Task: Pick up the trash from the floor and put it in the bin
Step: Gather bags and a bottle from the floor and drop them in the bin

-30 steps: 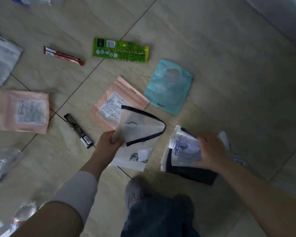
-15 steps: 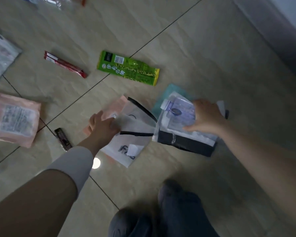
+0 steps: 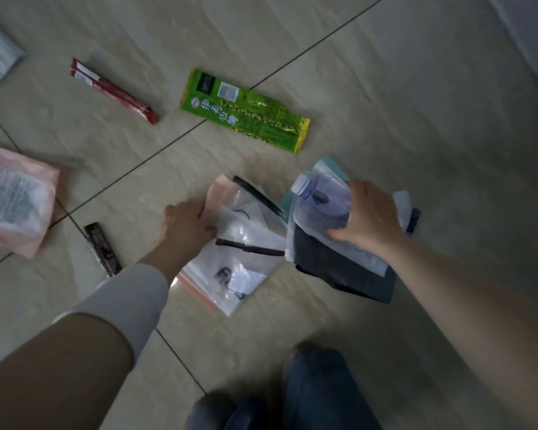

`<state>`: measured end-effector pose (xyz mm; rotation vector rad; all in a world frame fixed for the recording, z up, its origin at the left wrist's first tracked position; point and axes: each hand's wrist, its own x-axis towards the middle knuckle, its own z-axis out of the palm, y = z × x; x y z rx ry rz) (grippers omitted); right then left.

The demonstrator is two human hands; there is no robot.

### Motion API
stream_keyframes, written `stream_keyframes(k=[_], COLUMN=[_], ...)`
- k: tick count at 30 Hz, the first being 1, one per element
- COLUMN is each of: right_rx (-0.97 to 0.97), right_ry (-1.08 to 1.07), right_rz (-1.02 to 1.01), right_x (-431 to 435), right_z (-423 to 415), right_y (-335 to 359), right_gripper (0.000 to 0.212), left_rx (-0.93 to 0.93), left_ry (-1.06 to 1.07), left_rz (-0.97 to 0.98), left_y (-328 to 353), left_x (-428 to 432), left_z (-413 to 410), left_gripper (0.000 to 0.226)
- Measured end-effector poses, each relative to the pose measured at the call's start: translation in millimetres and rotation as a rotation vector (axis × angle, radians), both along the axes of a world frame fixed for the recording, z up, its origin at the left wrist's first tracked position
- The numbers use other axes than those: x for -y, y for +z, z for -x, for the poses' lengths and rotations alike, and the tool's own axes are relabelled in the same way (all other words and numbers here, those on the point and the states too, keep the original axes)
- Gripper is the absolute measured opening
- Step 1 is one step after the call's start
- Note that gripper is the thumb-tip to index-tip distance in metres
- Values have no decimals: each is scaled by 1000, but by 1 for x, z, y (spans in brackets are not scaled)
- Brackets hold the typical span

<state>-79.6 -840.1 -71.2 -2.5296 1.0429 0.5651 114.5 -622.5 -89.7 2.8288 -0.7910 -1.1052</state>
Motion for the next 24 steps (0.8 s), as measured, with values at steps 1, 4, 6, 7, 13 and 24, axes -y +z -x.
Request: stream_keyframes(k=[1, 4, 6, 7, 13, 24], right_rx=[-5, -60, -108, -112, 22, 12], right_ry=[-25, -134, -234, -296, -609, -709], right_rz=[-48, -199, -282, -316, -474, -569], right_x=[2, 8, 8, 6, -25, -105], right_z=[-1, -1, 0, 1, 9, 23], right_y=[4, 23, 44, 57, 155, 332], right_gripper=[81, 90, 95, 98, 75, 81], left_rx=[-72, -297, -374, -393, -505, -498], left_ry=[24, 140, 198, 244, 600, 817], left_rz=[48, 125, 152, 171, 333, 530], left_y=[5, 29, 52, 65, 169, 374], left_x=[-3, -20, -33, -38, -76, -147], left_z=[-2, -5, -5, -4, 0, 11], left_gripper=[39, 43, 45, 46, 37, 24])
